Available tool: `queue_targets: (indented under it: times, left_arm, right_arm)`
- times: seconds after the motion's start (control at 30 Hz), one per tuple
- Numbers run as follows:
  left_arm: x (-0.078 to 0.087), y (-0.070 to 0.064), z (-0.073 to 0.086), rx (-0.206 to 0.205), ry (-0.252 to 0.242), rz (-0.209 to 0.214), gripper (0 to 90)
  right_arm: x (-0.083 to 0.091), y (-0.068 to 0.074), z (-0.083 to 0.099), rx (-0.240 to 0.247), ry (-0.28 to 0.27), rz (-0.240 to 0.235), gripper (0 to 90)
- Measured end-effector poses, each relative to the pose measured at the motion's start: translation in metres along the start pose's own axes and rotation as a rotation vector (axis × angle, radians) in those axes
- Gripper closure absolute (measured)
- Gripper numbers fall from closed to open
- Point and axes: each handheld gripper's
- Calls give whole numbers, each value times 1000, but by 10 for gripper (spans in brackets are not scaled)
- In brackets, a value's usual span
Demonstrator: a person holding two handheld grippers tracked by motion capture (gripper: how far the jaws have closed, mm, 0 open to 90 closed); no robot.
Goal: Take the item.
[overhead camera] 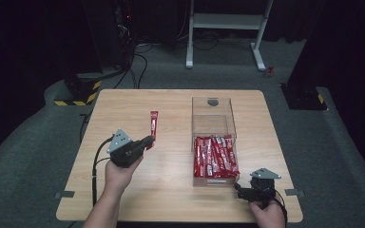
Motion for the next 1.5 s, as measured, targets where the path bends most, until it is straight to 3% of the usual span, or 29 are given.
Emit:
queue_targets:
  times: [0.63, 0.93, 1.4, 1.43, 1.5]
  left_arm:
    - [8, 29, 11, 54, 8, -87, 898]
    - [-4, 38, 22, 78, 44, -109, 897]
    - [-31, 46, 37, 95, 138, -87, 896]
    - [-35, 44, 38, 142, 111, -87, 896]
    - [-41, 43, 41, 181, 96, -90, 896]
  right_arm:
    - [0, 0, 0, -1, 0, -1, 87]
    - [0, 0, 0, 0, 0, -1, 87]
    - [0, 0, 0, -2, 0, -1, 87]
    - [0, 0, 0, -4, 2, -1, 87]
    - [0, 1, 0, -6, 2, -1, 87]
Point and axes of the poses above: each handheld gripper's, and its own axes: x roughly backward along the jaws, z roughly out of its underside, y roughly to its left, and after that the axes turned 3 degrees about y, right-handed
